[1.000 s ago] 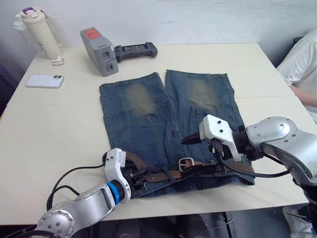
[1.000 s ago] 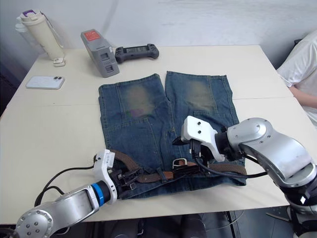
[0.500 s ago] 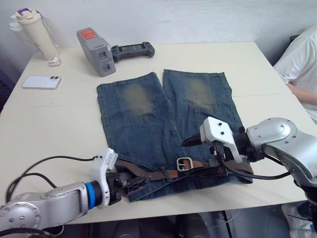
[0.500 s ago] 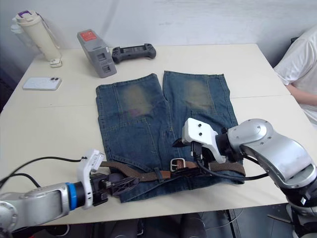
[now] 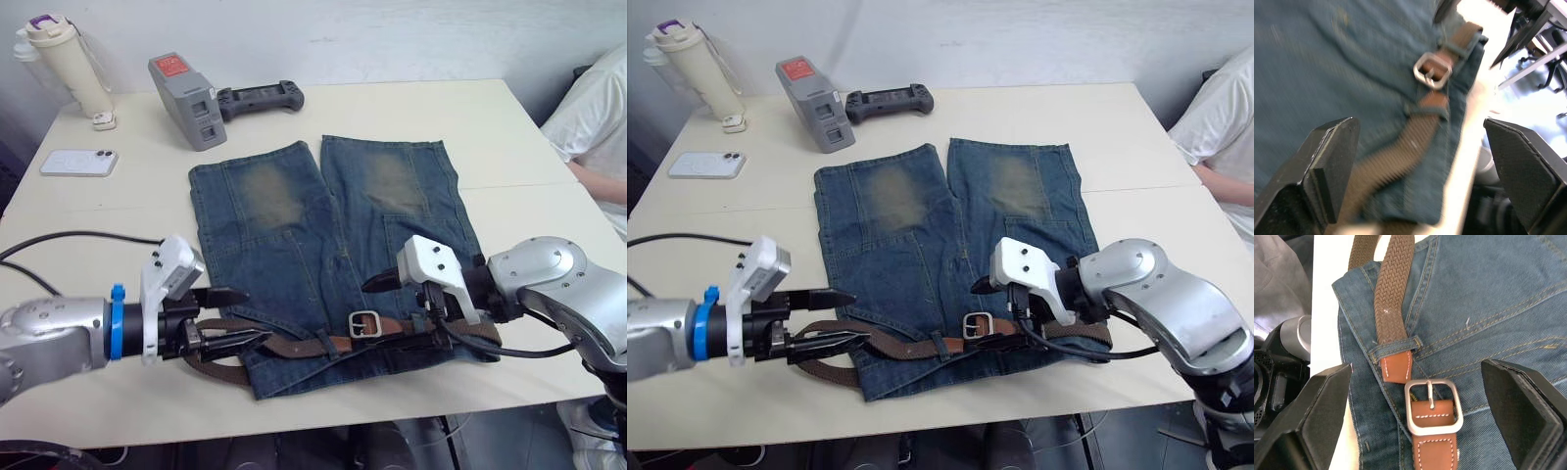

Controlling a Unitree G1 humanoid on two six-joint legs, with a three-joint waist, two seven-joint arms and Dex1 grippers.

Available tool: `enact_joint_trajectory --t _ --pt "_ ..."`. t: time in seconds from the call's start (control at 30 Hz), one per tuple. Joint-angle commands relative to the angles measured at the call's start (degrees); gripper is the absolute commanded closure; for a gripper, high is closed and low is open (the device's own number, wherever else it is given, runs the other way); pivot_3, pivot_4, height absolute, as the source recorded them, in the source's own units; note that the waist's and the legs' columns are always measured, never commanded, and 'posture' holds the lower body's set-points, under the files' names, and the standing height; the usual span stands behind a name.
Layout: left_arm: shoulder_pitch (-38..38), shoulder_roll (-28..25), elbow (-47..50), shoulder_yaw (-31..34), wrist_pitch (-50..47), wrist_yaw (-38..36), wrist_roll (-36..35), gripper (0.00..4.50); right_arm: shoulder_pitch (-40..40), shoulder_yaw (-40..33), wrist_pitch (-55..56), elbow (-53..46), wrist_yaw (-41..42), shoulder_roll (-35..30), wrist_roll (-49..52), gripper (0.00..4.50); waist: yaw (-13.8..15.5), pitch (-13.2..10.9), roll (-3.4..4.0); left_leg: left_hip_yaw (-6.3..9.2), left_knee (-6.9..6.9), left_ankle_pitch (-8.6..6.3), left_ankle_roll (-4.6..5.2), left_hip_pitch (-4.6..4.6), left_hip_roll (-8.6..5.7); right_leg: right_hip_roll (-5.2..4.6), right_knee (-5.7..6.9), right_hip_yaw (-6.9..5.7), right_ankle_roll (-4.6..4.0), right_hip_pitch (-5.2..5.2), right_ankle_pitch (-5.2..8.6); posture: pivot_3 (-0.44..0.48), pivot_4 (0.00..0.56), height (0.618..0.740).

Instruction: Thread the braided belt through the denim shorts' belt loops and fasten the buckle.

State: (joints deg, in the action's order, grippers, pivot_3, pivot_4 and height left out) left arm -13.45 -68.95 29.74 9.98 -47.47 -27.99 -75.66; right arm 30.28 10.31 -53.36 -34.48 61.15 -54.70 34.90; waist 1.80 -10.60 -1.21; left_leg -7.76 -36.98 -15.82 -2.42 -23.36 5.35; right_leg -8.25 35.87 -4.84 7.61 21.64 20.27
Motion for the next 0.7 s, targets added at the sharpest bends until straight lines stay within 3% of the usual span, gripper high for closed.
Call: enact_joint_trajectory --t 0.03,0.1,0.2,0.27,0.4,0.53,0.67,0.7 --pt "-16.2 5.5 -13.4 -18.3 6.3 -11.5 24.4 0.04 -1.7 -4.7 -3.1 -5.4 -3.0 -0.8 3.3 0.00 0.5 0.0 -0.05 0.00 0.00 0.02 -0.01 -0.02 0.05 0.05 0.00 0.01 0.03 -0.01 -0.02 0.000 0.150 0.740" --pt "-23.8 10.7 -22.0 -28.1 13.6 -16.4 39.2 0.04 -2.9 -8.5 -5.6 -7.8 -4.9 -1.5 5.7 0.00 0.6 0.0 -0.09 -0.04 -0.06 -0.01 0.01 -0.05 0.04 0.07 -0.02 0.03 0.09 -0.03 -0.05 0.000 0.150 0.740" --pt "-30.6 17.9 -32.8 -34.0 20.9 -22.6 49.4 0.04 -4.3 -16.3 -9.4 -10.4 -6.4 -3.9 10.3 0.00 1.0 0.0 -0.27 -0.22 -0.09 -0.07 0.04 -0.24 0.12 0.12 -0.01 0.11 0.15 0.25 -0.08 0.000 0.150 0.740" --pt "-32.2 20.7 -36.4 -34.8 23.7 -25.9 52.6 0.04 -5.4 -20.5 -11.4 -11.1 -6.8 -5.6 12.9 0.00 0.9 0.0 -0.33 -0.25 -0.13 -0.07 0.04 -0.51 0.20 0.21 0.13 0.13 0.17 0.53 -0.10 0.000 0.150 0.740" --pt "-35.4 26.5 -45.8 -36.2 30.1 -32.4 57.4 0.04 -7.3 -37.2 -19.4 -10.6 -7.7 -8.6 27.7 0.00 1.2 0.0 -0.40 -0.30 -0.29 -0.05 0.03 -0.86 0.31 0.29 0.23 0.10 0.19 0.95 -0.11 0.000 0.150 0.740" --pt "-37.8 30.8 -53.5 -35.6 34.5 -35.7 61.9 0.04 -8.6 -43.9 -22.0 -9.5 -12.0 -11.2 37.2 0.00 1.3 -0.1 -0.41 -0.30 -0.40 -0.06 0.04 -0.82 0.35 0.29 0.28 0.09 0.20 0.90 -0.12 0.000 0.150 0.740" --pt "-38.3 33.4 -61.2 -39.2 41.5 -37.5 69.6 0.04 -11.1 -48.3 -23.2 -9.9 -16.3 -13.7 41.1 0.00 1.1 -0.1 -0.44 -0.31 -0.42 -0.08 0.08 -0.82 0.35 0.27 0.33 0.15 0.22 0.91 -0.14 0.000 0.150 0.740" --pt "-38.5 34.3 -63.1 -39.4 42.5 -37.3 71.1 0.29 -12.0 -48.9 -23.1 -10.4 -17.6 -14.1 42.3 0.00 1.1 -0.1 -0.44 -0.30 -0.45 -0.08 0.08 -0.81 0.37 0.27 0.33 0.16 0.22 0.90 -0.14 0.000 0.150 0.740"
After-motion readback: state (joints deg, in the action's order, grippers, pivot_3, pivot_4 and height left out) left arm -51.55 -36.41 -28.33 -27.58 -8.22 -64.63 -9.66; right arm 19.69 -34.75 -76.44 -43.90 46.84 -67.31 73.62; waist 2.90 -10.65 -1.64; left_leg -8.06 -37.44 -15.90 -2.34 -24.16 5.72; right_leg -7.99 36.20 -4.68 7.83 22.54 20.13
